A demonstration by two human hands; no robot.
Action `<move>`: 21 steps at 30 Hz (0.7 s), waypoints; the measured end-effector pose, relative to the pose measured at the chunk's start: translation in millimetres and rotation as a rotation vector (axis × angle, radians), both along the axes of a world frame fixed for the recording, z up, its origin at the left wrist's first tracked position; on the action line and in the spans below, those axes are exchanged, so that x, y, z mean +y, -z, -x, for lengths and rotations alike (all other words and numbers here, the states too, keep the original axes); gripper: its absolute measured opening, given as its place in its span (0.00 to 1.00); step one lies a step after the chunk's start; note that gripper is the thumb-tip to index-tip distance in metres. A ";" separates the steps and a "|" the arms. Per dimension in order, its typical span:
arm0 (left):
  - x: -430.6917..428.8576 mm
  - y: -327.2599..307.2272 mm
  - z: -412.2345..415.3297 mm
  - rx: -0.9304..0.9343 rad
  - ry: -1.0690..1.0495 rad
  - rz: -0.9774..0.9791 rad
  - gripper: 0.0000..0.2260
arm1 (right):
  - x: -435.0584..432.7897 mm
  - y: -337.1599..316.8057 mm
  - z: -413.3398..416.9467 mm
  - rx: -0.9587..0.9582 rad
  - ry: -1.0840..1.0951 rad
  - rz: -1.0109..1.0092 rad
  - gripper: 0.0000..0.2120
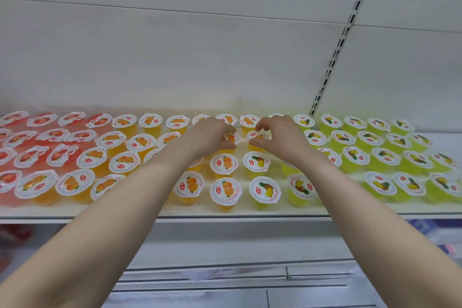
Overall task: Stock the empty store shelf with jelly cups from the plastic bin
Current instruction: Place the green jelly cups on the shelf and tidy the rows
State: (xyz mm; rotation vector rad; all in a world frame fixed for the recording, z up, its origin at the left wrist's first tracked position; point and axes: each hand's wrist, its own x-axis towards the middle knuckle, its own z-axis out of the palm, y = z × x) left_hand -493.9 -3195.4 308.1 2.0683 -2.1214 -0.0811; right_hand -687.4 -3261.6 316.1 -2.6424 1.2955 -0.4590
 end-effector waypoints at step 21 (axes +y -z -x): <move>52.5 -10.5 15.6 0.066 0.022 -0.074 0.23 | 45.8 -9.1 10.4 0.179 -0.030 -0.072 0.22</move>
